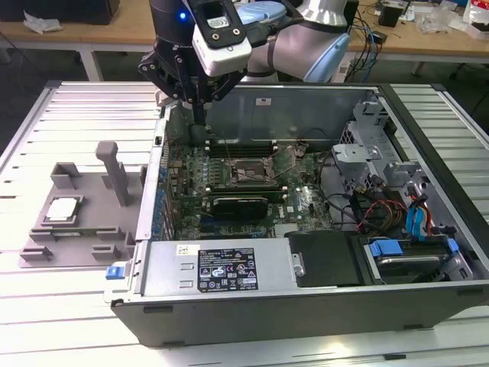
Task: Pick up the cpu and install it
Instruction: 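Reach for the cpu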
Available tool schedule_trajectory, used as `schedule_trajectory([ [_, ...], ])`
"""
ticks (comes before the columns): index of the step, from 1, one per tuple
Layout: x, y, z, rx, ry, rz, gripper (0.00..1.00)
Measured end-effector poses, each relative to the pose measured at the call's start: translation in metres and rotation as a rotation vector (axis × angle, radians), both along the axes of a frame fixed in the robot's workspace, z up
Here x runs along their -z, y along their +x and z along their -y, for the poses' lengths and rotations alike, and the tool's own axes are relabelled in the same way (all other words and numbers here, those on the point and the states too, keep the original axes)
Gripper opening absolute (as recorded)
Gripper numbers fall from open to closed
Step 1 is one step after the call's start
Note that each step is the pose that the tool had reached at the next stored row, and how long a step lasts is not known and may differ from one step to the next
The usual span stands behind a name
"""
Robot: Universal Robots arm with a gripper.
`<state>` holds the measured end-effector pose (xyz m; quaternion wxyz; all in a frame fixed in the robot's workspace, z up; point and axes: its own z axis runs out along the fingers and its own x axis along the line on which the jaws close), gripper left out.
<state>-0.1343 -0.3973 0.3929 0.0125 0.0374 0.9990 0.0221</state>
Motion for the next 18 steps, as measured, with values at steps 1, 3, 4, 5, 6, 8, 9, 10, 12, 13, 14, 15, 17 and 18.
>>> schedule_trajectory([
  [1, 0.0000, -0.0020, 0.0000, 0.000, 0.0000, 0.0000, 0.11],
  [3, 0.0000, -0.0066, 0.0000, 0.000, -0.0001, -0.0001, 0.11],
  [4, 0.0000, -0.0091, 0.0000, 0.000, 0.0000, 0.0000, 0.11],
  [5, 0.0000, -0.0109, 0.0000, 0.000, 0.0000, 0.0000, 0.11],
  [6, 0.0000, -0.0123, 0.0000, 0.000, -0.0001, -0.0001, 0.11],
  [8, 0.0000, -0.0132, 0.0000, 0.000, 0.0000, 0.0000, 0.11],
  [9, 0.0000, -0.0140, 0.0000, 0.000, 0.0000, 0.0000, 0.11],
  [10, 0.0000, -0.0150, 0.0000, 0.000, 0.0000, 0.0000, 0.11],
  [12, 0.0000, -0.0172, 0.0000, 0.000, 0.0000, 0.0000, 0.11],
  [13, 0.0000, -0.0182, 0.0000, 0.000, -0.0001, 0.0000, 0.11],
  [14, 0.0000, -0.0205, 0.0000, 0.000, 0.0000, 0.0000, 0.11],
  [15, 0.0000, -0.0228, 0.0000, 0.000, -0.0001, 0.0000, 0.11],
  [17, 0.0000, -0.0286, 0.0000, 0.000, -0.0001, 0.0000, 0.11],
  [18, 0.0000, -0.0313, 0.0000, 0.000, 0.0000, 0.0000, 0.11],
])
